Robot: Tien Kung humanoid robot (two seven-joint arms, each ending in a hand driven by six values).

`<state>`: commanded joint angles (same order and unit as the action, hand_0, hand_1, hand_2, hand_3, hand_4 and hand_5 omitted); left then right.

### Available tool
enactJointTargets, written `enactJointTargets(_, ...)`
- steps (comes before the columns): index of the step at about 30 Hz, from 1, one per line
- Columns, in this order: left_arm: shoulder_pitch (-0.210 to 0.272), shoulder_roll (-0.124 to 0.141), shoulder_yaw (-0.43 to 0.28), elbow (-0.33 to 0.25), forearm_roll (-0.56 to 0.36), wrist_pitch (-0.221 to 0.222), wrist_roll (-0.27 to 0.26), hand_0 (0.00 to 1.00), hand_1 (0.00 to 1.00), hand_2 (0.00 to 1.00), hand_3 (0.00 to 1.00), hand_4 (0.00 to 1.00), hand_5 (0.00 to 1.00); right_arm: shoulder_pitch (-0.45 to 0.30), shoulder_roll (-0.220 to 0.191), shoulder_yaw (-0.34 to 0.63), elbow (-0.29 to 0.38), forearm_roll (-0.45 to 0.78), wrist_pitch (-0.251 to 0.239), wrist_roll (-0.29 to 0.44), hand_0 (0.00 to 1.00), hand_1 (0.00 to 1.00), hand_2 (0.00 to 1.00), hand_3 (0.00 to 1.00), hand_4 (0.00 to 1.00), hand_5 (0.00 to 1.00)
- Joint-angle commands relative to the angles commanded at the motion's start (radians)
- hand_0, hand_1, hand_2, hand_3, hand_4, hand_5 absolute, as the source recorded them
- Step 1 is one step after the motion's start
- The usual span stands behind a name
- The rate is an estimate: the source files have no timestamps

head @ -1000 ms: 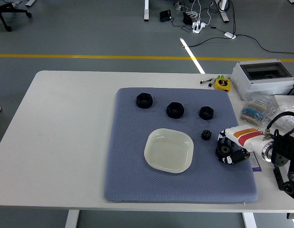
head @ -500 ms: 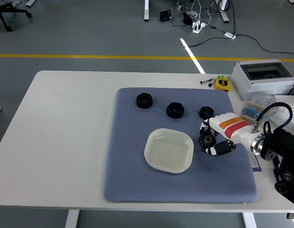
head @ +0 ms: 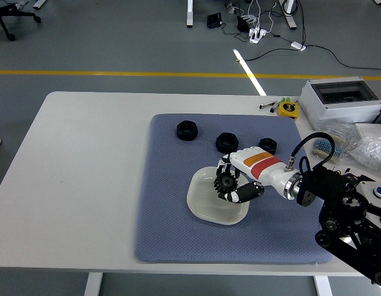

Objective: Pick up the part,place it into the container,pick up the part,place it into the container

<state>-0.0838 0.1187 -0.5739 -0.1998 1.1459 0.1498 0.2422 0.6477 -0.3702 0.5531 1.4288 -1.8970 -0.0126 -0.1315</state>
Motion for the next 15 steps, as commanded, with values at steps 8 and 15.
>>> enactJointTargets(8,0.004,0.003,-0.008,-0.001,0.014,-0.001,0.003,0.662,0.537,0.568,0.565,0.640,0.611,0.036,0.042,-0.075,-0.045,-0.018,0.030,0.007,0.394,0.473,0.536,0.538,0.761,0.253)
enactJointTargets(15,0.001,0.003,-0.008,-0.001,0.015,-0.001,0.004,0.662,0.536,0.568,0.563,0.641,0.612,0.046,0.042,-0.089,-0.044,-0.049,0.055,0.018,0.420,0.558,0.701,0.670,0.862,0.275)
